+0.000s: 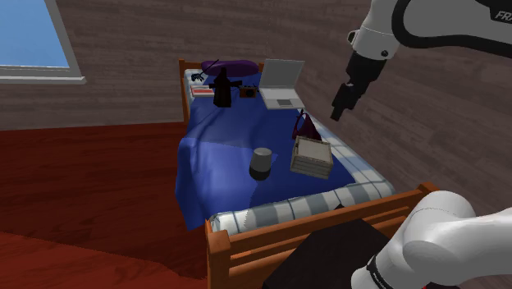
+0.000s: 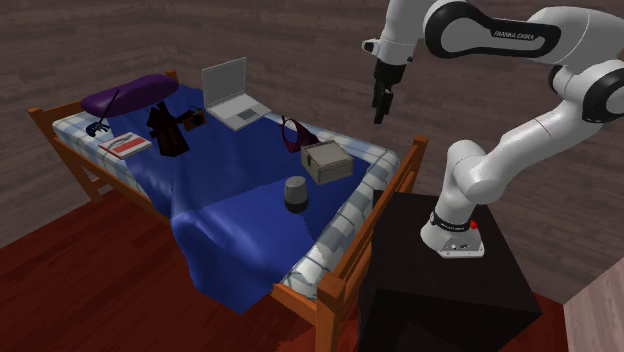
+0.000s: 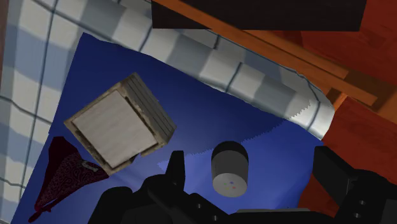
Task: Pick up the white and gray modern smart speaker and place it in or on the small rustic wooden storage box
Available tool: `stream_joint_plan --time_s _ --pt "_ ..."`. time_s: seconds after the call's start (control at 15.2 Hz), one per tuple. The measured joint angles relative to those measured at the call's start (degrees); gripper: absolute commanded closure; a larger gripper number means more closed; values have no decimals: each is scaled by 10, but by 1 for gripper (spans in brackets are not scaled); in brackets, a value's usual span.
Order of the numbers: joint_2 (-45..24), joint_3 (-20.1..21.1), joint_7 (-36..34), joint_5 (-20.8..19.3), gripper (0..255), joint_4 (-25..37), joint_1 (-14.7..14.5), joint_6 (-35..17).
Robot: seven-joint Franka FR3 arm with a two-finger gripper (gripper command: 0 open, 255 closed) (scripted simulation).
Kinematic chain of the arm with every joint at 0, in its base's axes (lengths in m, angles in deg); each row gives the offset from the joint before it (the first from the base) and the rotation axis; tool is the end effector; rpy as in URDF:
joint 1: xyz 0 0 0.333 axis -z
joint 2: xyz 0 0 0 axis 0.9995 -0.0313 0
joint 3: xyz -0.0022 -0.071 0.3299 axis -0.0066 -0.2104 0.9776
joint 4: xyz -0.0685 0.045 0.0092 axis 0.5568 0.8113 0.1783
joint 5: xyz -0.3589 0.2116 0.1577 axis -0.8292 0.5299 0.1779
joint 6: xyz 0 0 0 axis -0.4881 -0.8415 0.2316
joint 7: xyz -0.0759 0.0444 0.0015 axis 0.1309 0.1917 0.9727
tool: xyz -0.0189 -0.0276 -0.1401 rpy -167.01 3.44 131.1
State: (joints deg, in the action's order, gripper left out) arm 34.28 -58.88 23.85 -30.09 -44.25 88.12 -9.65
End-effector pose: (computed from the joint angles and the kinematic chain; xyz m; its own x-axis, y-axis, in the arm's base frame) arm 0.3416 -0.0220 0.6205 0.9925 0.0721 0.0992 0.0620 -0.9929 0.1010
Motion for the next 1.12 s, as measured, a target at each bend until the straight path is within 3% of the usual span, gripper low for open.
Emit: stream_joint_plan --time_s 0.59,1.12 --pt "-114 -29 27 4 0 -13 -5 -99" --pt "-278 -50 57 26 0 19 -17 -197"
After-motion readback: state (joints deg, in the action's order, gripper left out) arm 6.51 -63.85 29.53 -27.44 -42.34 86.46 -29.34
